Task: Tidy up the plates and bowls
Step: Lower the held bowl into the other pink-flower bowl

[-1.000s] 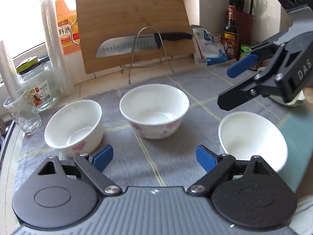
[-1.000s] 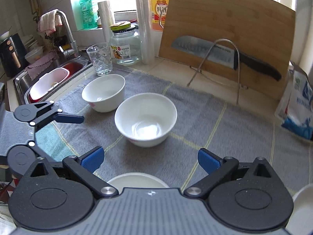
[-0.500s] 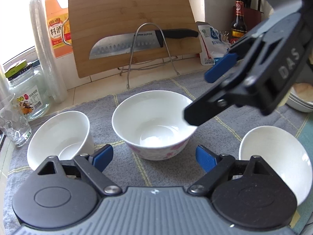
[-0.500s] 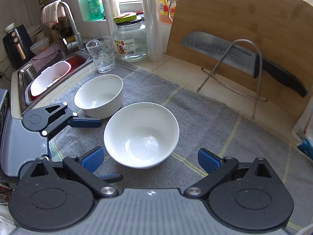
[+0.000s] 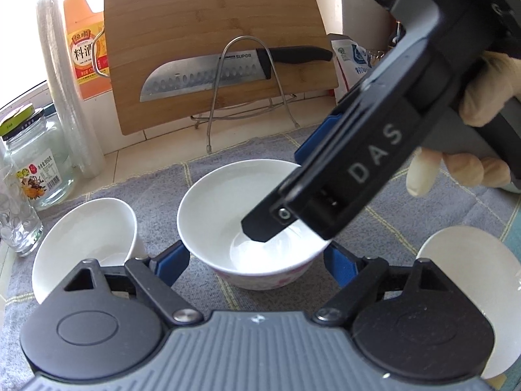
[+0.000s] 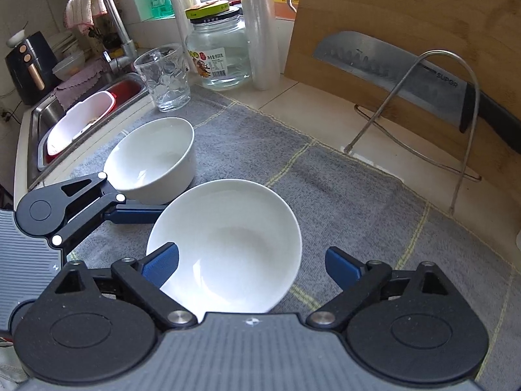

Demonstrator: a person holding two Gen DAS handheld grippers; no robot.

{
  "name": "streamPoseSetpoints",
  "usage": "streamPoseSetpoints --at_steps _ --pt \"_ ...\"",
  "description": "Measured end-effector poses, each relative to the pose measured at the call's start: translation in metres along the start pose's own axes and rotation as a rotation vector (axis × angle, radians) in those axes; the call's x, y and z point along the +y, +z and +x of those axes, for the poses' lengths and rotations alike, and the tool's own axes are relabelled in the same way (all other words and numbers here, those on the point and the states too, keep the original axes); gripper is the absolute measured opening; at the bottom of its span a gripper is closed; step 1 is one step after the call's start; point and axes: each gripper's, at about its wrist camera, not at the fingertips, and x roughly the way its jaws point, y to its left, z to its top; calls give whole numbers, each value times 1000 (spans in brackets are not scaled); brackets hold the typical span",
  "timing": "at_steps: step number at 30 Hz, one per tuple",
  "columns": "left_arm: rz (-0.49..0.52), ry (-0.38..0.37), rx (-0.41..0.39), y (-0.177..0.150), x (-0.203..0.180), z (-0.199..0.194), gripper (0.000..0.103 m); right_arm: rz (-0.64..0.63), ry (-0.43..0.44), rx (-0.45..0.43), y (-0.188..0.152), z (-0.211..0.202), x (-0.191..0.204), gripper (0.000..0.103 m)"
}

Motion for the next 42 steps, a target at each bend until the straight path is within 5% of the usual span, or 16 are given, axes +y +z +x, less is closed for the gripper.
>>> streamPoseSetpoints --at_steps 16,42 --pt "-6 -3 -1 0 0 0 88 33 68 10 7 12 -6 78" --pt "0 -46 -30 15 -11 -36 88 59 70 -49 0 -41 4 78"
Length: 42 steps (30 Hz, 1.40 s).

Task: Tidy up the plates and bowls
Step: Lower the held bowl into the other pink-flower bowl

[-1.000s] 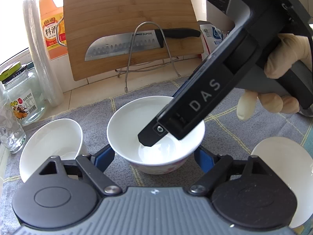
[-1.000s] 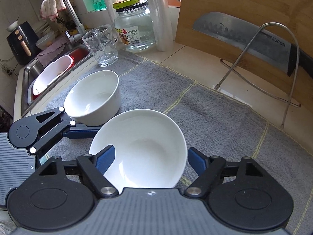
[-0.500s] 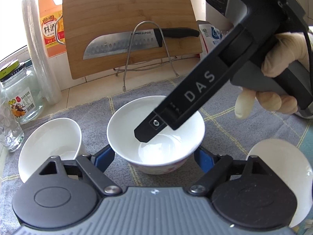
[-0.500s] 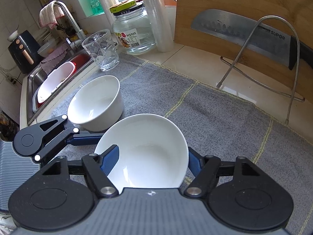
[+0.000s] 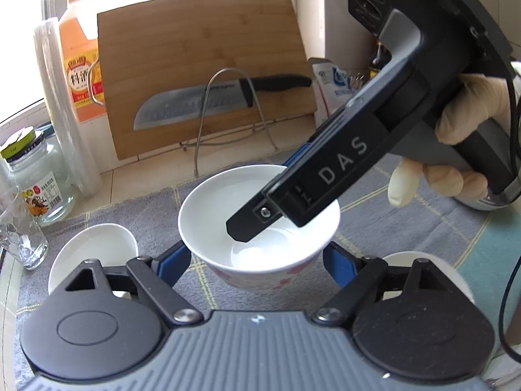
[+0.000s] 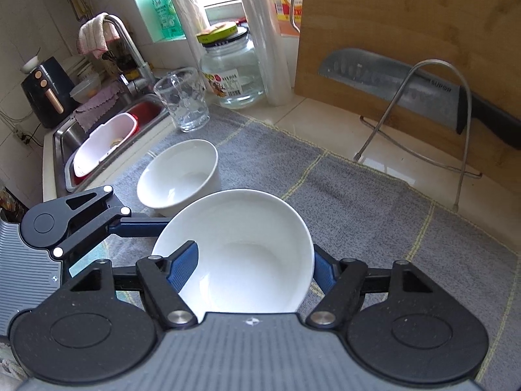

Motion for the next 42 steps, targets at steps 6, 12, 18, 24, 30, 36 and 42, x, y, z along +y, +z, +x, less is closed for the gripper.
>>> streamPoseSetpoints --at_steps 6,12,18,24,30,36,42 --pt "21 -18 -19 -2 -10 -14 88 14 -13 -26 -11 -21 8 78" --pt "37 -44 -41 -5 -23 -31 88 27 -38 -42 -25 -38 18 78" --pt "55 -72 -44 -10 -36 -46 88 40 -61 -56 -44 -56 29 78" --pt "80 -111 -41 -16 -50 -57 88 66 -86 -61 -66 -73 37 78" --pt "108 -153 -11 -21 -61 -58 88 105 -106 -52 -87 -79 39 78" --pt "129 -184 32 -26 -68 -53 88 138 -117 -41 -103 -80 39 78" --pt "142 -195 61 -30 -72 -51 88 159 -114 -24 -112 -76 36 78"
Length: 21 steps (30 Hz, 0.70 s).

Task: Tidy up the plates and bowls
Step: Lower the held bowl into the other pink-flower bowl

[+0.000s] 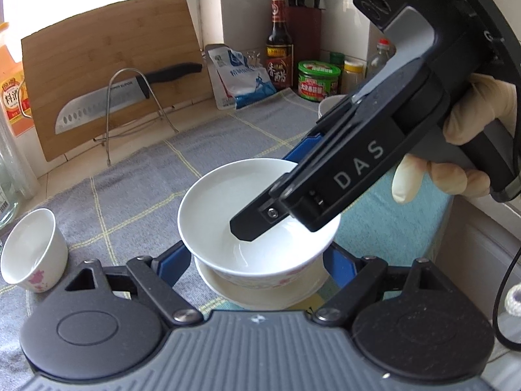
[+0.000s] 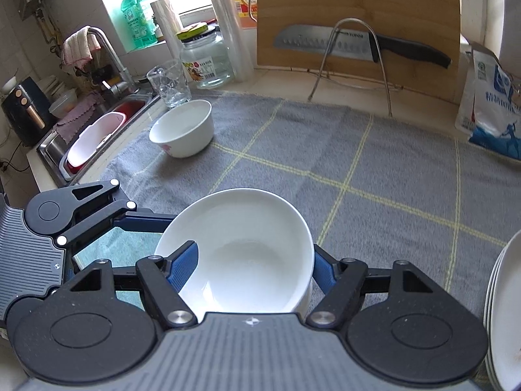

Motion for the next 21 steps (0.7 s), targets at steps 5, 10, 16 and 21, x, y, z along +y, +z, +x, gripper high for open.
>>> streamPoseSetpoints --at_steps 5,10,16,21 --pt "-1 -2 24 0 -1 4 88 6 11 10 -3 4 -1 78" --pt "-5 3 37 0 -1 6 88 8 18 11 -2 6 -3 78" --pt "-9 0 51 0 -1 10 87 9 21 14 -3 7 -4 78" --pt "-11 -6 54 0 -1 12 88 13 22 11 -4 7 -5 78"
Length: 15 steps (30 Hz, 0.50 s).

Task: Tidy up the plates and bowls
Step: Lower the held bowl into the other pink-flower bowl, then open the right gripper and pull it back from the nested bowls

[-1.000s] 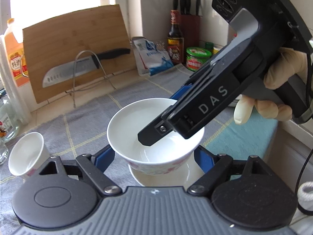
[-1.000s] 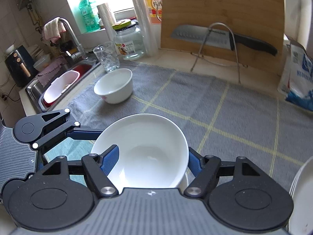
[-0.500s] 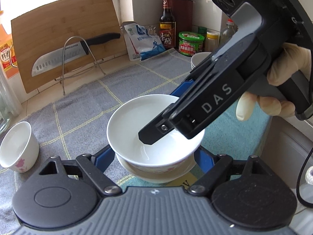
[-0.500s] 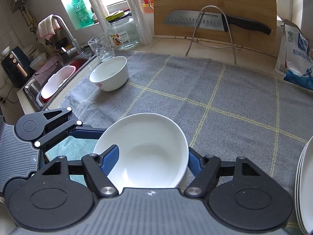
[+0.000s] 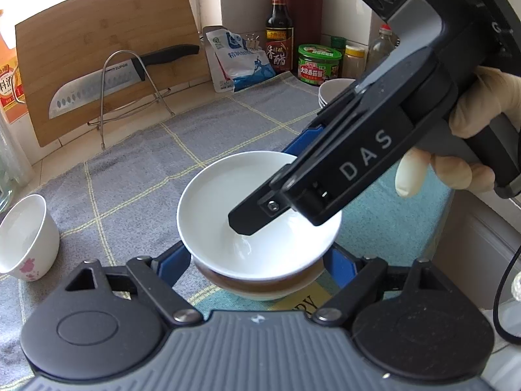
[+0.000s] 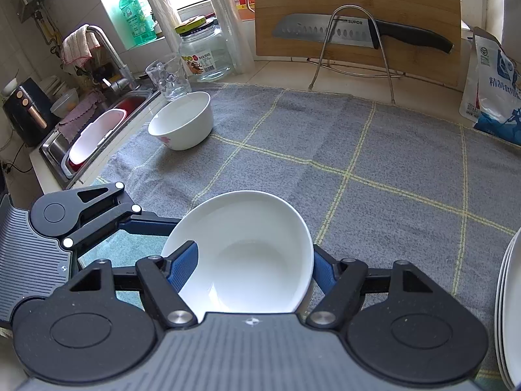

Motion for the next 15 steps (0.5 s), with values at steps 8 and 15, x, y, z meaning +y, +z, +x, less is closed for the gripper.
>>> streamPoseSetpoints --at_steps 8,15 --pt "-19 -22 6 -1 5 2 91 4 2 -6 0 0 0 83" --pt "13 -20 -8 -5 4 -3 93 -29 -11 -26 6 -4 6 97"
